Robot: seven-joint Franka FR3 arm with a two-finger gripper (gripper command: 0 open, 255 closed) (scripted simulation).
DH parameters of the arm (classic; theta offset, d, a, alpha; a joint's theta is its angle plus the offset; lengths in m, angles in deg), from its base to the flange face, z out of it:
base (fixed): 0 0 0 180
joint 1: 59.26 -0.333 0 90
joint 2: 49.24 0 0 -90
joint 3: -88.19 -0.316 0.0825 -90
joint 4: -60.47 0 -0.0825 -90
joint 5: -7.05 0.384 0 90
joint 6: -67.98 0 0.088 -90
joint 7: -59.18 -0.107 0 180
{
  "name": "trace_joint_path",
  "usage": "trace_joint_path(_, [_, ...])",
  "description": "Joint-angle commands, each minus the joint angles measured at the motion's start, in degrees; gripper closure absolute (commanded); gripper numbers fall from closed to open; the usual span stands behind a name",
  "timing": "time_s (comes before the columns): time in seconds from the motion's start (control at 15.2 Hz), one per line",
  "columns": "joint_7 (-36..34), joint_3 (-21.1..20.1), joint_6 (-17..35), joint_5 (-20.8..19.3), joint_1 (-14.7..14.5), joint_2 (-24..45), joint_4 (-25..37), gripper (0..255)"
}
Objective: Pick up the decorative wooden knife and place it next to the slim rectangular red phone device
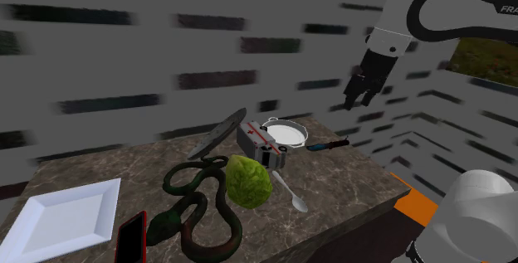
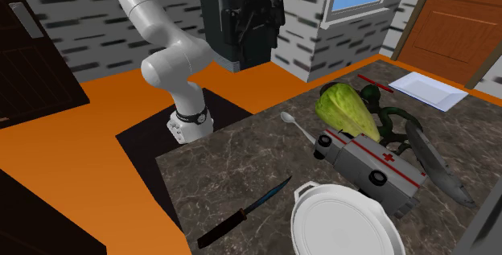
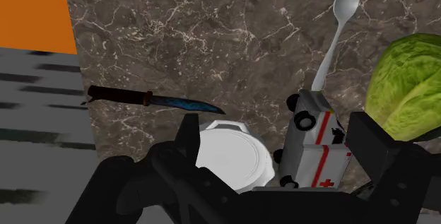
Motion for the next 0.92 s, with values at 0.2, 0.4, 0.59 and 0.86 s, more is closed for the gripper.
trace_joint_path(0.2, [8.7,4.3,3.7,-2.3,-1.0,-0.6,-4.5,0])
trace_joint_path(0.4, [17.4,8.9,7.7,-4.8,-1.9,0.0,-7.9,0])
trace_joint_path(0.59, [26.2,13.7,12.0,-7.2,-2.8,1.9,-10.3,0])
trace_joint_path(0.86, [38.0,20.4,18.0,-9.8,-4.5,6.6,-11.8,0])
